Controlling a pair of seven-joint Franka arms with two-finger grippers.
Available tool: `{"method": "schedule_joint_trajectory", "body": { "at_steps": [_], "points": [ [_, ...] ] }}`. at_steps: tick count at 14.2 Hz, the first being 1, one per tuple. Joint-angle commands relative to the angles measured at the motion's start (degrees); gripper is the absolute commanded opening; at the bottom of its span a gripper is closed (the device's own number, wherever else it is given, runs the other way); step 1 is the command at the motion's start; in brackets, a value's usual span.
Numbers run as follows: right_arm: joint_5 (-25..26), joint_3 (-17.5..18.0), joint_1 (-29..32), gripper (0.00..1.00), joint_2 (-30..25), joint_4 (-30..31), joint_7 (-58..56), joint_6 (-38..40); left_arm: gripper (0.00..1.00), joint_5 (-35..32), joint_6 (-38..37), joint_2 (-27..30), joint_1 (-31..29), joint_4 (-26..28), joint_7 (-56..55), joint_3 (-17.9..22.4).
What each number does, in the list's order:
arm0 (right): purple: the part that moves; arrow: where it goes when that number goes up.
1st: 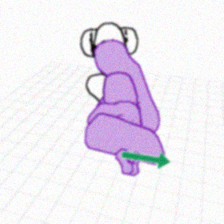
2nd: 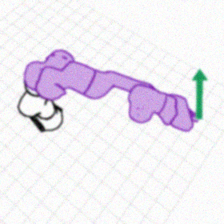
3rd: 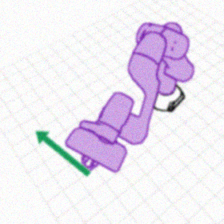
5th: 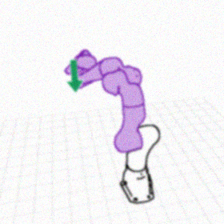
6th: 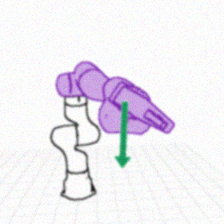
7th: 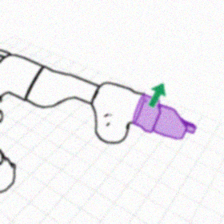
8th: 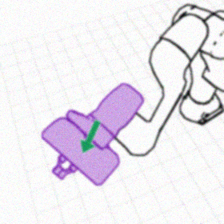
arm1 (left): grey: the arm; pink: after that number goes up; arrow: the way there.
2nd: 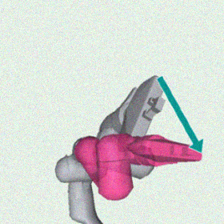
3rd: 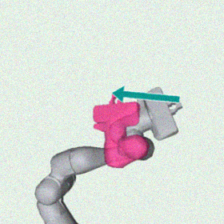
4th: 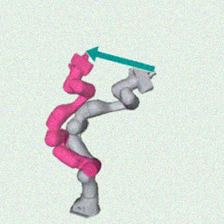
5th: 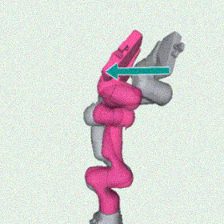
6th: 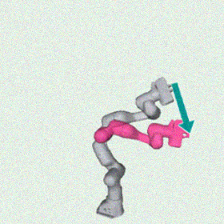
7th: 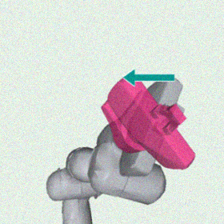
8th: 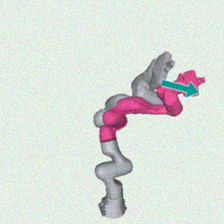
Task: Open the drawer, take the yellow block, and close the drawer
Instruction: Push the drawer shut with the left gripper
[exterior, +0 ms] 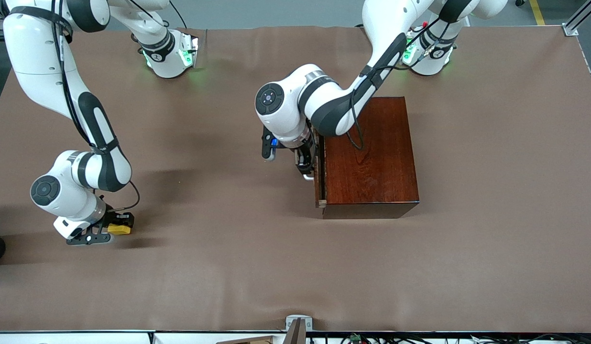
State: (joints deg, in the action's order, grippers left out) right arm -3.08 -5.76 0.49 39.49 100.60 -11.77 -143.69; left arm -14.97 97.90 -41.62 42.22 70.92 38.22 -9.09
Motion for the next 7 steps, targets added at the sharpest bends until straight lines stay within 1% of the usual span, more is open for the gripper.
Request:
{"method": "schedule_joint_trajectory", "body": {
  "at_steps": [1,2,3,4,5,6,7],
  "points": [
    [0.0,0.3,0.2,0.26,0.9,-0.9,1.2,0.5,1.00,-3.0,-2.9,1.7,-0.3,1.1,1.2,1.2],
    [-0.2,0.3,0.3,0.28,0.9,-0.9,1.3,0.7,1.00,-3.5,-3.7,1.7,-0.3,1.0,1.3,1.4],
    [-0.2,0.3,0.5,0.37,0.9,-0.9,1.2,0.8,1.00,-3.9,-4.1,1.9,-0.3,1.1,1.3,1.4],
    [-0.2,0.4,0.7,0.61,0.9,-0.9,1.3,0.8,1.00,-4.1,-4.1,1.9,-0.3,1.1,1.3,1.4],
    [-0.2,0.3,0.8,0.92,0.9,-0.9,1.3,0.7,1.00,-4.2,-4.1,1.9,-0.2,1.1,1.2,1.4],
    [-0.2,0.3,0.9,1.00,0.9,-0.8,1.4,0.8,1.00,-4.1,-4.1,1.6,-0.1,1.1,1.0,1.4],
    [-0.2,0.3,1.0,1.00,0.8,-0.8,1.3,1.0,1.00,-4.0,-4.0,1.5,-0.1,1.1,0.5,1.3]
  ]
}}
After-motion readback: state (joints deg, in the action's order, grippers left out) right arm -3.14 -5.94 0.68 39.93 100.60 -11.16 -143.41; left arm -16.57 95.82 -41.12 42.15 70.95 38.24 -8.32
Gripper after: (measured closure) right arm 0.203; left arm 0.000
